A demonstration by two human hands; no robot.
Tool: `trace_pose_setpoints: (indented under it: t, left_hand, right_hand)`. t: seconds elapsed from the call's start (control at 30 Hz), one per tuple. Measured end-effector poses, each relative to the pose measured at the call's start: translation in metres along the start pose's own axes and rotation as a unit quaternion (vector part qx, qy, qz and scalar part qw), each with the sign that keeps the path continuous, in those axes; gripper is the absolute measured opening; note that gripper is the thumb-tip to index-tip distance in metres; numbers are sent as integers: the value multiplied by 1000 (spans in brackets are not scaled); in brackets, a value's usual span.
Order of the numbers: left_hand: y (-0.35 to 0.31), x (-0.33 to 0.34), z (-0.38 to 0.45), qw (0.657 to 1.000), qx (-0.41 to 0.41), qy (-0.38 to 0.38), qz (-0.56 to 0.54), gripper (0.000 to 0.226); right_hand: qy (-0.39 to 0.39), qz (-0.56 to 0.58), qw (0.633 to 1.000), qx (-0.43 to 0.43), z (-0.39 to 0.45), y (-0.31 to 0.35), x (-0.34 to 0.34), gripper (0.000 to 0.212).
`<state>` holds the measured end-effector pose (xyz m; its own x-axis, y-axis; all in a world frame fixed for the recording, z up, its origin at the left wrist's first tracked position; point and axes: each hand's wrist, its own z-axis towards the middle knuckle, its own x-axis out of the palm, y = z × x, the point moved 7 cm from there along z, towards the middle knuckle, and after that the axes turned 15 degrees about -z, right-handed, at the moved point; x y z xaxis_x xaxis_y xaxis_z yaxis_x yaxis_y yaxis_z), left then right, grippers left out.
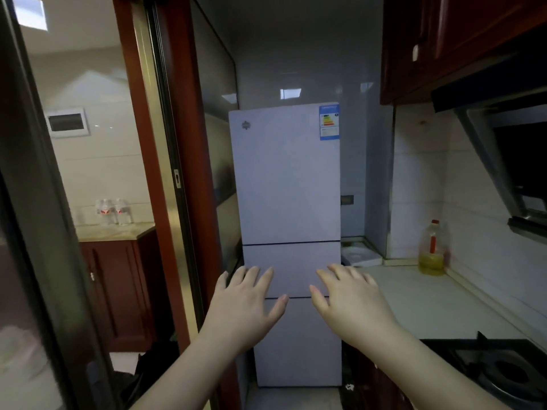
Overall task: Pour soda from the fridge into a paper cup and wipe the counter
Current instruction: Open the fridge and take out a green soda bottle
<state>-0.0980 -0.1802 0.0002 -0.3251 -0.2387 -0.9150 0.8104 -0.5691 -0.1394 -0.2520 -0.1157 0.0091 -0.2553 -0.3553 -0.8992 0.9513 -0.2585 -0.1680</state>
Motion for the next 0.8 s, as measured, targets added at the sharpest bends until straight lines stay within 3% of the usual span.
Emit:
trace_pose_setpoints:
  t: [0.13,0.43,0.8]
  left_hand:
    - [29,22,42,1000,-2,14,-12,69]
    - [104,66,147,999,14,34,-31,70]
    - [155,112,268,998,50,14,-19,69]
  right_hand:
    - [20,-2,1000,2,44,13,28,52]
    - [21,12,1000,9,166,58,73,57]
    - [29,-2,999,25,283,63,139,56]
